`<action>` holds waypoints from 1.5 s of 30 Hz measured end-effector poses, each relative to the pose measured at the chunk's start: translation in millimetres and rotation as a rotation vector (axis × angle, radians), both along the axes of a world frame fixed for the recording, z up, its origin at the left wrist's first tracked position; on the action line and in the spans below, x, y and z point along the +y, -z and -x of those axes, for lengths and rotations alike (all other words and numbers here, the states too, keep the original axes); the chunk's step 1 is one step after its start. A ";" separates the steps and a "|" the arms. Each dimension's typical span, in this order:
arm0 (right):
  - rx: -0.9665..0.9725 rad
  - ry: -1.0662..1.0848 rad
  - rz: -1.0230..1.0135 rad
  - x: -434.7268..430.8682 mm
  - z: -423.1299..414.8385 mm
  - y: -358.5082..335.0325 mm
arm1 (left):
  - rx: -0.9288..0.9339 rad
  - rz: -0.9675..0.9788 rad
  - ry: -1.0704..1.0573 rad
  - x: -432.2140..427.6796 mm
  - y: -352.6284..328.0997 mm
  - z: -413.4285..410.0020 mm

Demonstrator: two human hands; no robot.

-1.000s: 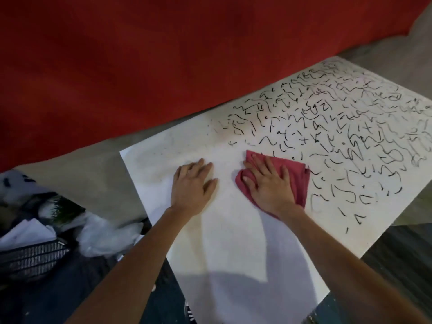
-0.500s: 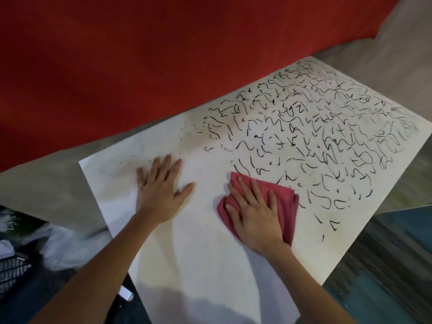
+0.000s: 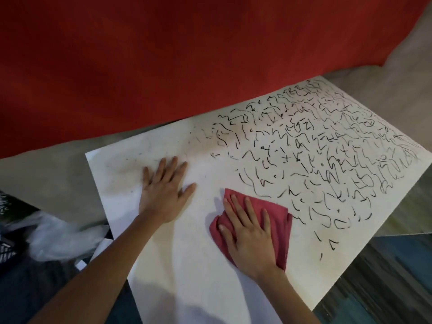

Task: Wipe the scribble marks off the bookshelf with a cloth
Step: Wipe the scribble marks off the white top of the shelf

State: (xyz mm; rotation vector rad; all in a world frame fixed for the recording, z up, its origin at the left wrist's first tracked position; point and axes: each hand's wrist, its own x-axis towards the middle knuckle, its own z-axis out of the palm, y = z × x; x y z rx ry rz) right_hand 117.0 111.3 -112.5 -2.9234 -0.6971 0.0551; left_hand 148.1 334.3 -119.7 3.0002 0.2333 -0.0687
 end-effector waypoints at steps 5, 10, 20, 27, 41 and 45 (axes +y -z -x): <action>0.150 -0.034 -0.001 41.4 -66.7 -15.4 | -0.020 0.011 -0.018 0.2 0.4 -1.8; 0.176 0.011 -0.056 89.6 -154.4 -18.5 | 0.002 0.028 -0.032 -0.4 -0.7 -0.6; 0.095 -0.012 -0.082 26.9 -37.1 -8.4 | -0.021 0.031 -0.028 -0.9 0.5 -1.5; 0.151 0.035 -0.062 80.6 -147.2 -13.5 | 0.008 0.013 -0.036 -2.3 -2.0 -2.3; 0.154 -0.091 -0.029 71.4 -52.7 -11.4 | -0.028 0.111 -0.090 78.1 -18.0 -15.9; 0.118 -0.082 -0.026 98.7 -102.2 -15.2 | 0.049 0.018 -0.163 86.5 -4.4 -18.7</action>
